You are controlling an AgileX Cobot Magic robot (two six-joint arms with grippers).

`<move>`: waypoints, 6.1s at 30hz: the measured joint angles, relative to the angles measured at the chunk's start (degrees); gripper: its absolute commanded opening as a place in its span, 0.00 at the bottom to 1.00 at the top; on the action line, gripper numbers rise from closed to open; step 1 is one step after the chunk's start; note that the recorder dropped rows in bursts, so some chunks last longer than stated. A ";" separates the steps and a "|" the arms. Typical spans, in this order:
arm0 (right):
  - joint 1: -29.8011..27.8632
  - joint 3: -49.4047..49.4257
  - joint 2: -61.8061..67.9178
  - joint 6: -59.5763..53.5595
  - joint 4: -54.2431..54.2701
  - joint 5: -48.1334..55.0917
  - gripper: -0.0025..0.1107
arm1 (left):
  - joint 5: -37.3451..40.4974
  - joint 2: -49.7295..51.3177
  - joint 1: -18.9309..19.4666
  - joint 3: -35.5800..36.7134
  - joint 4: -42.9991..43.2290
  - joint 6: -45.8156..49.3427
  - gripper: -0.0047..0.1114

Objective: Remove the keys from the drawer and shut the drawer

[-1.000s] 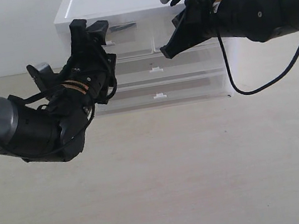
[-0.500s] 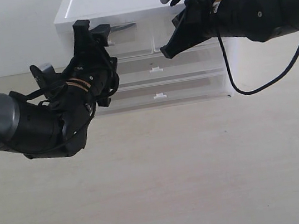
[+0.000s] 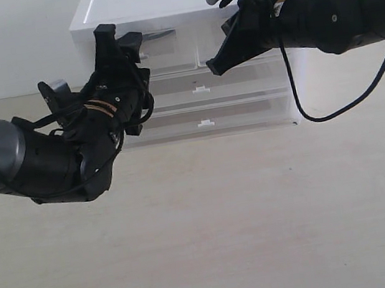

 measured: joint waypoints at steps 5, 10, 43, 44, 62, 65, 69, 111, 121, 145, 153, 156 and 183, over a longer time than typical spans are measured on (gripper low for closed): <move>0.00 0.00 0.00 -0.32 0.00 0.00 0.02 | -0.66 0.09 0.00 0.00 2.45 0.03 0.49; 0.00 0.00 0.00 -0.64 0.00 0.00 0.02 | -3.20 0.38 0.08 0.00 3.65 0.03 0.49; 0.00 0.00 0.00 -1.13 0.00 0.04 0.02 | 1.01 0.38 0.13 0.24 0.99 0.93 0.49; 0.00 0.00 0.00 -1.13 0.00 0.04 0.02 | 1.15 0.38 0.13 0.24 0.99 0.93 0.49; 0.00 -0.10 0.00 -1.29 0.00 0.04 0.02 | 6.28 0.38 0.37 -2.99 0.71 6.10 0.08; 0.00 -0.10 0.00 -1.29 0.00 0.04 0.02 | 6.28 0.38 0.51 -2.99 0.91 6.73 0.08; 0.00 -0.10 0.00 -1.29 0.00 0.04 0.02 | 5.92 0.38 0.51 -2.99 1.04 6.96 0.08; 0.00 -0.10 0.00 -3.44 0.00 0.15 0.02 | -4.96 0.69 -3.73 3.31 -3.86 4.97 0.08; 0.00 -0.10 0.00 -4.07 0.19 0.13 0.02 | -9.39 0.69 -3.73 7.98 -5.51 4.97 0.10; 0.00 -0.10 0.00 -4.14 0.65 0.31 0.02 | -4.40 0.69 -3.26 0.94 -9.51 8.17 0.53; 0.00 -0.10 0.00 -4.14 0.65 0.31 0.02 | -2.16 0.69 -2.78 0.85 -9.89 8.37 0.53; 0.00 -0.10 0.00 -4.14 0.65 0.31 0.02 | -1.66 0.69 -2.67 0.59 -9.89 8.37 0.53; 0.00 -0.10 0.00 -4.14 0.65 0.31 0.02 | 2.29 0.69 -1.95 -3.18 -10.46 10.76 0.08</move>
